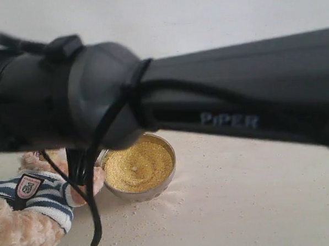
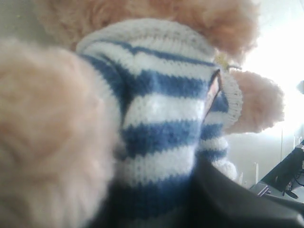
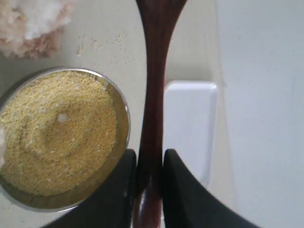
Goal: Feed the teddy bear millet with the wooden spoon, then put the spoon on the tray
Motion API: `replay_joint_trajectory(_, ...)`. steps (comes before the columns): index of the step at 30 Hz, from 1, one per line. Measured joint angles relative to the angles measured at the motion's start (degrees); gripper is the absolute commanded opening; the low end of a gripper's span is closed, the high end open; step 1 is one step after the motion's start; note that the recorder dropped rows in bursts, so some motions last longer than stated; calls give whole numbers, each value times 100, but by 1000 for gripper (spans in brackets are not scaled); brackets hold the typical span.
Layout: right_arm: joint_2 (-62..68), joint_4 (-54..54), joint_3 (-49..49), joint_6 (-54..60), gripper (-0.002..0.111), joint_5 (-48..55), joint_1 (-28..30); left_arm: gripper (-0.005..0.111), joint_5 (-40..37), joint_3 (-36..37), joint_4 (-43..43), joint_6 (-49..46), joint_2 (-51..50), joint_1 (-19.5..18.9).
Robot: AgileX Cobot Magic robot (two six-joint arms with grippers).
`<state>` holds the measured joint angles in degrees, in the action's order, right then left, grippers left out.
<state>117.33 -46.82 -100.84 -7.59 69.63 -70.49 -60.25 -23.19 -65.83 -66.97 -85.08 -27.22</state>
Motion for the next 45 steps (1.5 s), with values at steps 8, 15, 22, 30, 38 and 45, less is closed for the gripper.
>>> replay_joint_trajectory(8, -552, 816, 590, 1, 1, 0, 691, 5, 0, 0, 0, 0, 0, 0)
replay_joint_trajectory(15, -858, 856, 1881, 155, 1, 35, 989, 5, 0, 0, 0, 0, 0, 0)
replay_joint_trajectory(22, -719, 196, 2280, 354, 1, 37, 1018, 5, 0, 0, 0, 0, 0, 0)
replay_joint_trajectory(30, -272, -504, 2280, 511, 1, 25, 751, 5, 0, 0, 0, 0, 0, 0)
replay_joint_trajectory(38, 11, -859, 2280, 698, 1, 25, 593, 5, 0, 0, 0, 0, 0, 0)
replay_joint_trajectory(45, 21, -720, 2280, 795, 1, 25, 560, 5, 0, 0, 0, 0, 0, 0)
